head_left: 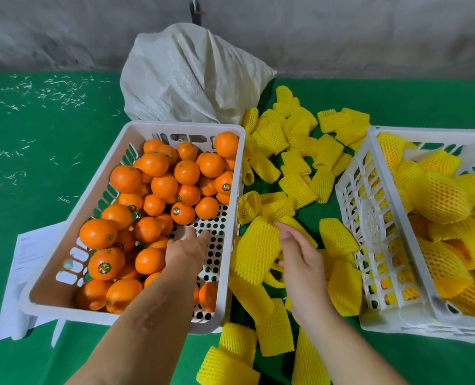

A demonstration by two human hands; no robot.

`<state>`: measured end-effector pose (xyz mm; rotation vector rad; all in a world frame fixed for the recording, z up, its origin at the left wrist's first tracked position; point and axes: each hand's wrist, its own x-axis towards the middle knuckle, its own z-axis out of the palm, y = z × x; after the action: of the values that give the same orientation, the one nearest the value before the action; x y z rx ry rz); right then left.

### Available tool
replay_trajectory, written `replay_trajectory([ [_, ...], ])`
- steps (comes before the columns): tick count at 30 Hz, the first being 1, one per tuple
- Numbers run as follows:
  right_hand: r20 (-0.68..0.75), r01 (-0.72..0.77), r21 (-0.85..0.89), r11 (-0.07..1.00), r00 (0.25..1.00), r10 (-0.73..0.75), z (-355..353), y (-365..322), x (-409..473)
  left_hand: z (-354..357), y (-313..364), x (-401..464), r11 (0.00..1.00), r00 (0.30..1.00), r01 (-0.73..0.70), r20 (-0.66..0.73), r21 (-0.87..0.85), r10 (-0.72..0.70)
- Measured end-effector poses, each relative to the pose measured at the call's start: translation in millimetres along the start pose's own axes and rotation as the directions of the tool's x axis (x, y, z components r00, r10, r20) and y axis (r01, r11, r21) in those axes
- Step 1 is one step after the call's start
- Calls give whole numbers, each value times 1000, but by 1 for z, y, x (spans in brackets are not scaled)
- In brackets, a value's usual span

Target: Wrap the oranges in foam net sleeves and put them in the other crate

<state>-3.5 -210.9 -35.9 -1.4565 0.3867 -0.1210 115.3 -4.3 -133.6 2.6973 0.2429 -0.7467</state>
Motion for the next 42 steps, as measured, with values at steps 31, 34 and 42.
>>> replay_trajectory([
  [31, -96, 295, -123, 948, 947, -307, -15, -24, -43, -16, 52, -180, 67, 807, -189, -116, -980, 579],
  [34, -11, 279, -290, 915, 955, -295, -22, -25, -39, -14, 52, -178, 33, 797, -156, -106, -987, 594],
  [42, 167, 421, -305, 854, 907, -388, -22, -24, -55, -7, 52, -175, 81, 880, -300, -243, -950, 408],
])
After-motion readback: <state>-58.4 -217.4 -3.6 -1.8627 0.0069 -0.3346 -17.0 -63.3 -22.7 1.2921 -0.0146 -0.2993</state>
